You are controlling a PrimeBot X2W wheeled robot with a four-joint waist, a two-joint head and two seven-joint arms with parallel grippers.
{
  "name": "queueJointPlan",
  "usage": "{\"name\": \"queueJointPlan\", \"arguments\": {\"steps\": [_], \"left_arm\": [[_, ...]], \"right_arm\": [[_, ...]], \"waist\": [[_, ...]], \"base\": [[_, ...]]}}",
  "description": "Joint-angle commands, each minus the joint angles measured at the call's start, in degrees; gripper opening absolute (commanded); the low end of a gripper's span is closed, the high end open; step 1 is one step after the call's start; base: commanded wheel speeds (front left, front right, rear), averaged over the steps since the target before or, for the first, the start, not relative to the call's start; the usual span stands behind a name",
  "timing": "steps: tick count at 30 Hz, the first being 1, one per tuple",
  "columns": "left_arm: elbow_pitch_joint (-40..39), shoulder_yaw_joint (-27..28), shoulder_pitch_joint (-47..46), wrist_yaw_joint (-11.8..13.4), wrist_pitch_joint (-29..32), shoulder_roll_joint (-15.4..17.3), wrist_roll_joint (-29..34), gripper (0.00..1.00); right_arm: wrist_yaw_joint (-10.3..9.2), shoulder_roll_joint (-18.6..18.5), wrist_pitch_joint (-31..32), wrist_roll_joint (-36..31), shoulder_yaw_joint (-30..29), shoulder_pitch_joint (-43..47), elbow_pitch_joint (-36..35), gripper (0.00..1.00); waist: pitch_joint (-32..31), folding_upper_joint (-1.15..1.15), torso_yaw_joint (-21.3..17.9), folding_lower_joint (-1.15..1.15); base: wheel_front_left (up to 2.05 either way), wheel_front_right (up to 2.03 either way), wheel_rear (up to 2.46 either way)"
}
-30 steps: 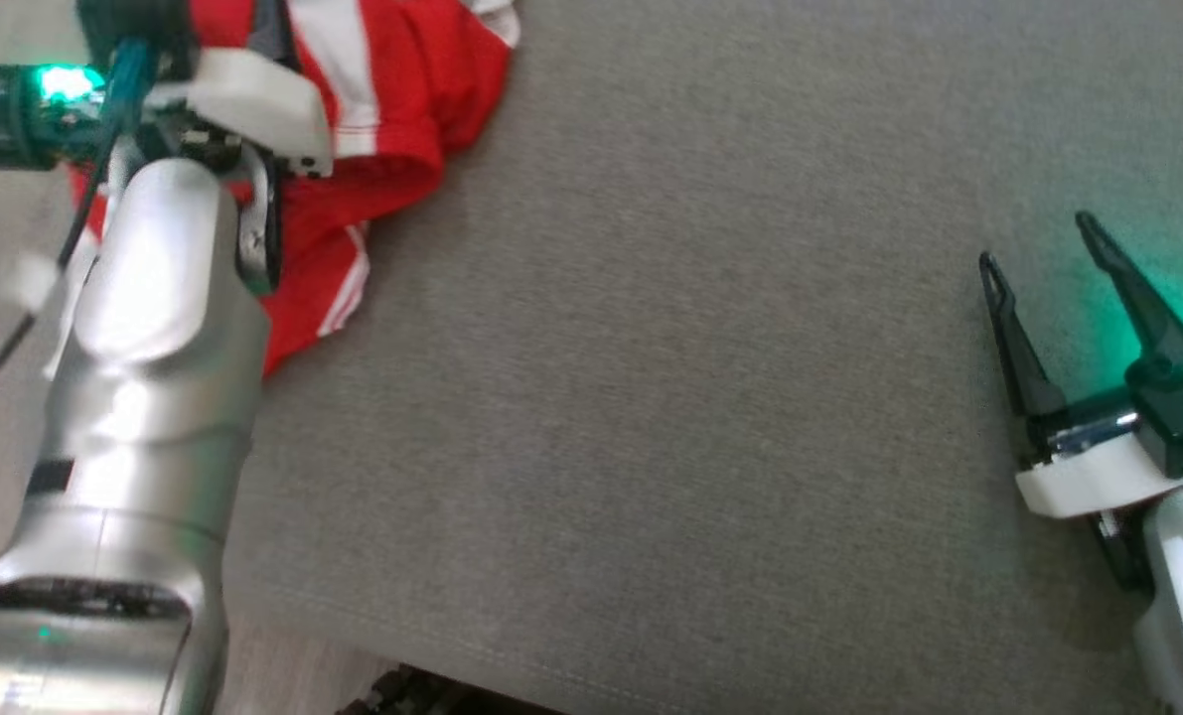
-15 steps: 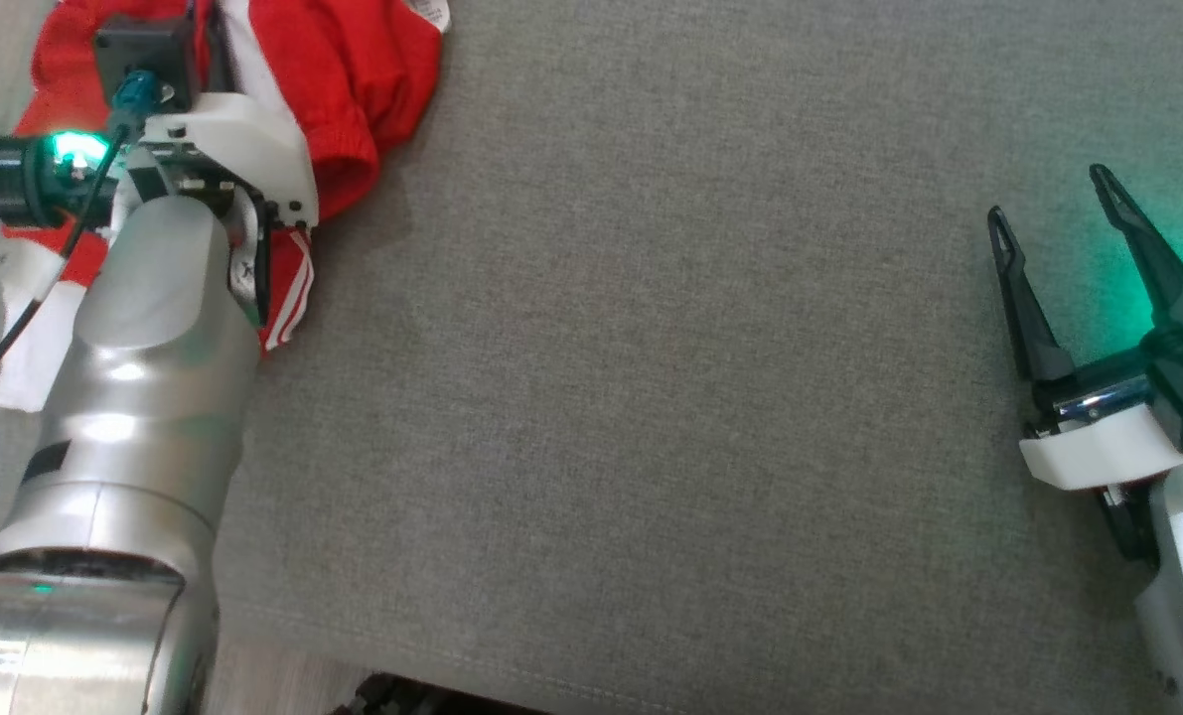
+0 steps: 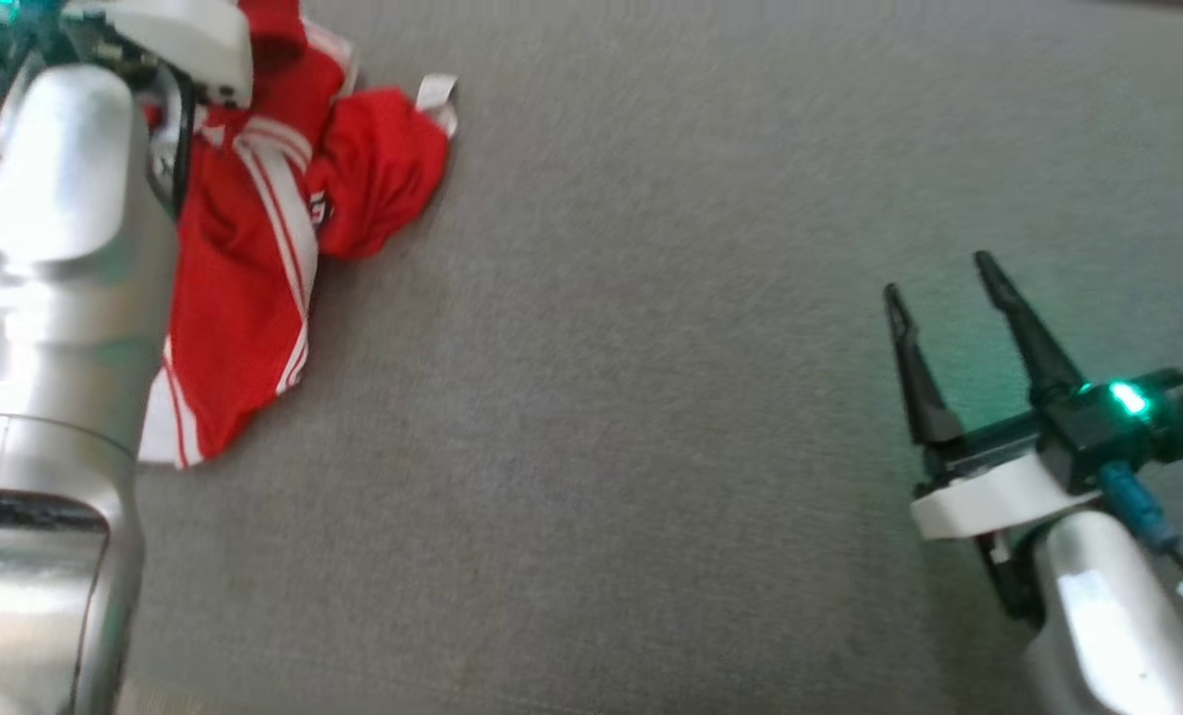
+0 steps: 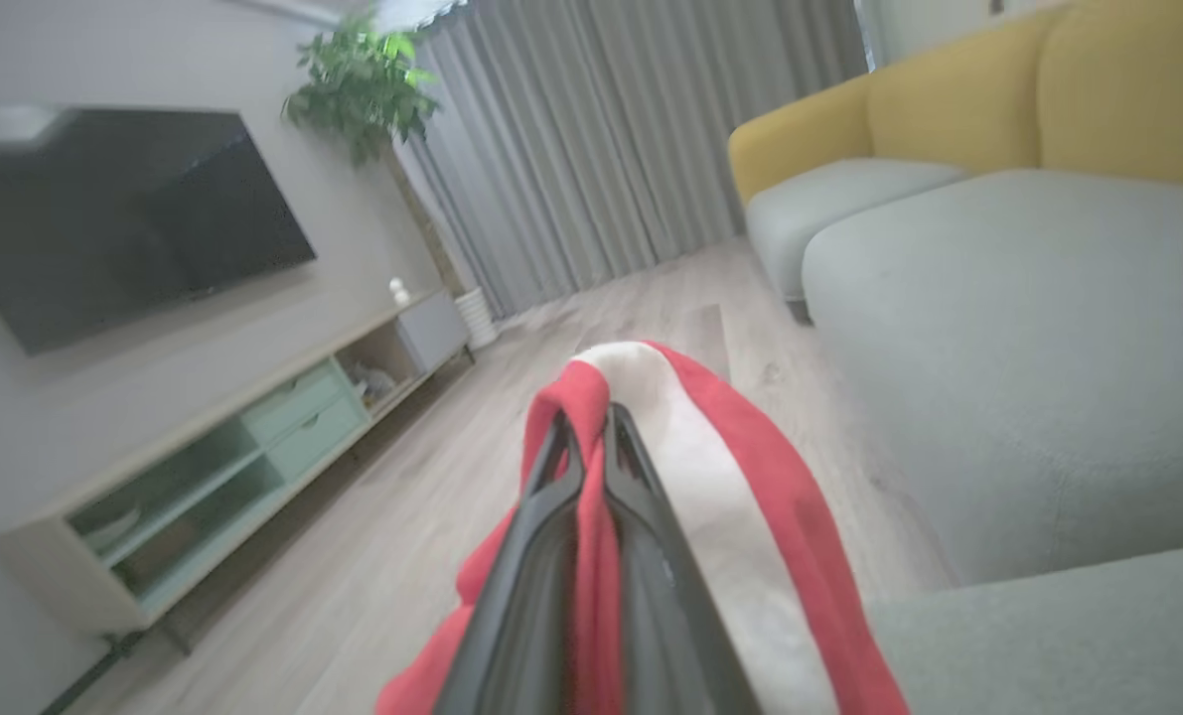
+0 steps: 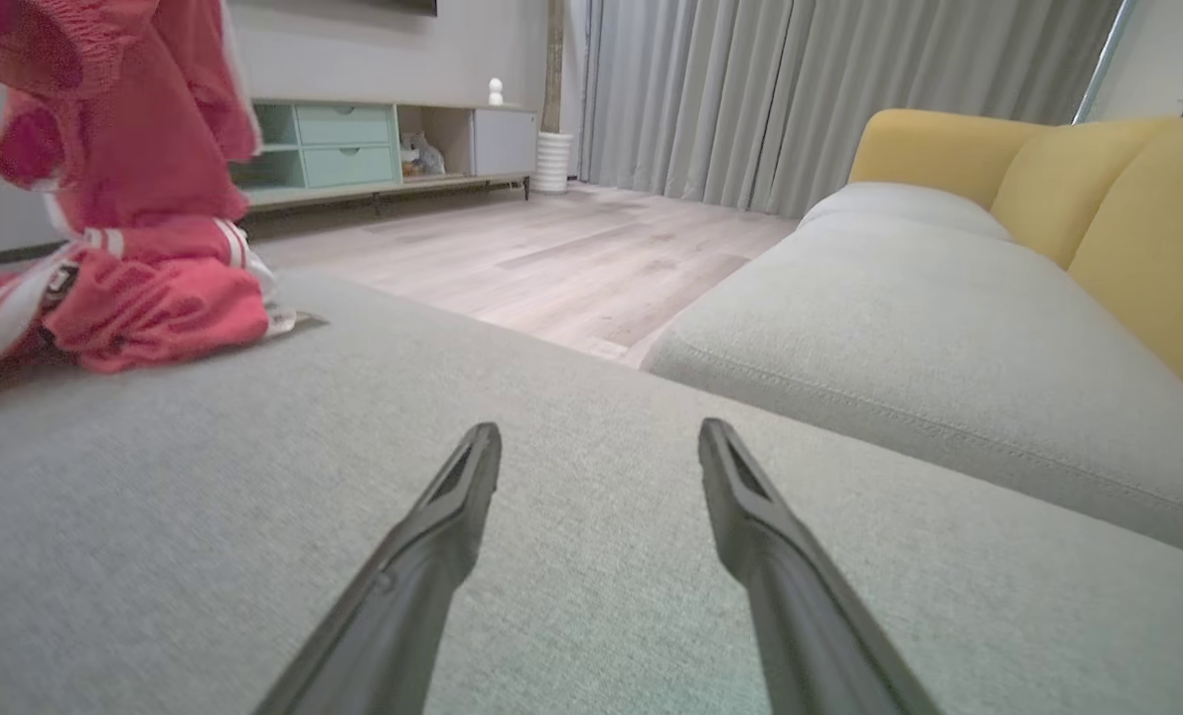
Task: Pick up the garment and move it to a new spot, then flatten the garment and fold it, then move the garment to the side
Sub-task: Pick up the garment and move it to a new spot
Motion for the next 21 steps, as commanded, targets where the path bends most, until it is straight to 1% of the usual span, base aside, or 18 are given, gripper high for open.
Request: {"name": "queueJointPlan", "arguments": {"steps": [1, 4, 7, 11, 12, 13, 17, 21], "left_arm": [[-3.0, 0.0, -3.3, -0.7, 0.4, 3.4, 0.8, 0.00], [-6.2, -1.9, -4.3, -3.0, 2.1, 3.6, 1.6, 0.00], [-10.1, -3.4, -4.5, -5.2, 4.0, 3.6, 1.8, 0.00], [-15.9, -5.1, -3.7, -7.2, 7.6, 3.5, 1.2, 0.00], [-18.9, -6.0, -3.0, -7.9, 9.3, 3.2, 0.5, 0.00], [-20.4, -6.5, -2.5, -8.2, 10.3, 3.1, 0.1, 0.00], [-26.0, -9.3, 0.3, -9.0, 13.9, 1.6, -2.2, 0.00], [-29.8, -14.0, 4.4, -9.3, 16.6, 0.7, -3.5, 0.00]], "right_arm": [[-0.04, 1.3, 0.0, 0.3, 1.3, 1.1, -1.3, 1.00], [-0.04, 3.4, 0.0, 0.5, 1.0, 2.2, -1.2, 1.00], [-0.04, 4.8, 0.0, 0.7, 1.2, 3.4, -1.3, 1.00], [-0.04, 6.1, 0.0, 1.2, 1.5, 4.6, -2.0, 1.00], [-0.04, 6.5, 0.0, 1.6, 2.0, 4.9, -2.4, 1.00], [-0.04, 6.6, 0.0, 1.8, 2.3, 5.0, -2.6, 1.00], [-0.04, 6.8, 0.0, 3.4, 3.5, 4.6, -3.3, 1.00], [-0.04, 6.9, 0.0, 6.2, 5.2, 3.5, -4.1, 1.00]], "waist": [[-5.6, 0.00, -4.3, 0.01], [-9.2, 0.00, -8.1, 0.01], [-12.0, 0.00, -12.8, 0.01], [-14.0, 0.00, -19.6, 0.01], [-14.2, 0.00, -23.0, 0.01], [-14.0, 0.00, -24.8, 0.01], [-12.6, 0.00, -31.0, 0.01], [-9.5, 0.00, -36.1, 0.01]], "base": [[0.00, 0.00, 0.00], [0.00, 0.00, 0.00], [0.00, 0.00, 0.00], [0.00, 0.00, 0.00], [0.00, 0.00, 0.00], [0.00, 0.00, 0.00], [0.00, 0.00, 0.00], [0.00, 0.00, 0.00]]}}
